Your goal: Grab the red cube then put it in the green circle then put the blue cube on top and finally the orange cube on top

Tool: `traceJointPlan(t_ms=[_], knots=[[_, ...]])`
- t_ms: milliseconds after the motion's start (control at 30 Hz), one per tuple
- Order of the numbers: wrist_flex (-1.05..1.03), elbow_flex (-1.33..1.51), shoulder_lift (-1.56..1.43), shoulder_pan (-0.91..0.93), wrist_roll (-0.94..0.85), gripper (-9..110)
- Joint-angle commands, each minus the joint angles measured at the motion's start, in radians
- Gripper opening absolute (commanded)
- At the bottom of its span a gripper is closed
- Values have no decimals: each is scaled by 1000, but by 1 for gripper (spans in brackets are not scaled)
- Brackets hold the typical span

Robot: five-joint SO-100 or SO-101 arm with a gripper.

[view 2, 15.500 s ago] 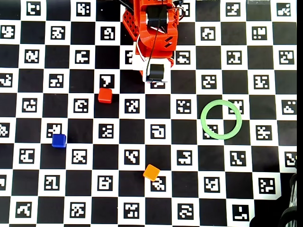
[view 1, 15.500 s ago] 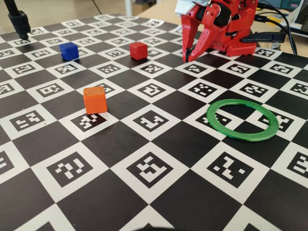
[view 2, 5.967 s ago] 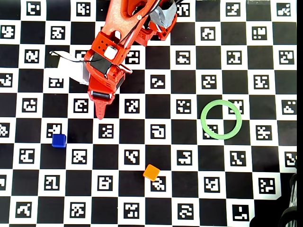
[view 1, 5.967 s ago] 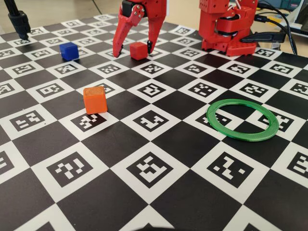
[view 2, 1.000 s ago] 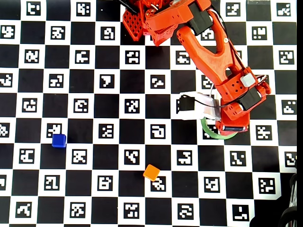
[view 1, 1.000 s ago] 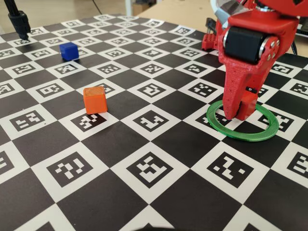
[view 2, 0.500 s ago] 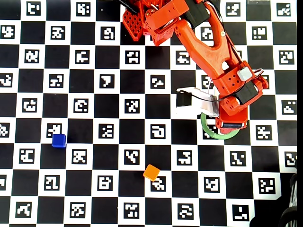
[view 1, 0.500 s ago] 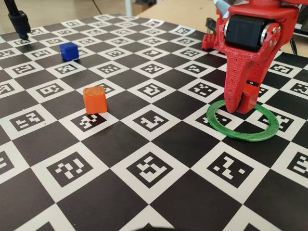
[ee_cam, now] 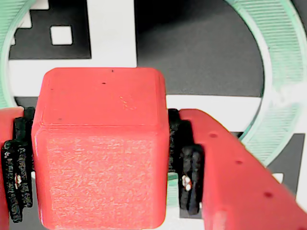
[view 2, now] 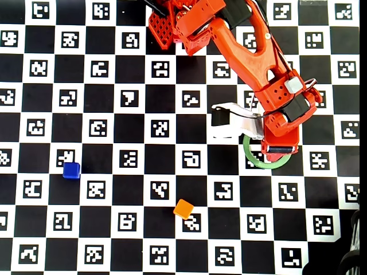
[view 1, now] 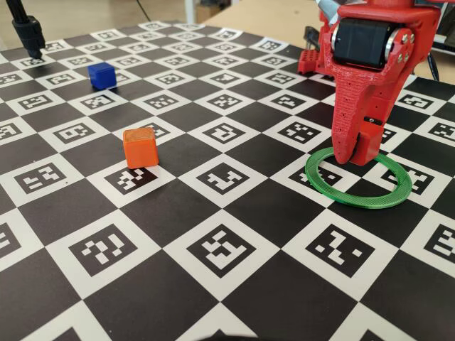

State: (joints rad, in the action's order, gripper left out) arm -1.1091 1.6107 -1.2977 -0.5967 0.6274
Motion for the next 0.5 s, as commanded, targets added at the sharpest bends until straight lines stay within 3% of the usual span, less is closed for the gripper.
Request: traceJointPlan(t_ms=[0,467], knots=[[23,-3,-117,-12,-8,2],[54,17,-94,-15,-9,2]])
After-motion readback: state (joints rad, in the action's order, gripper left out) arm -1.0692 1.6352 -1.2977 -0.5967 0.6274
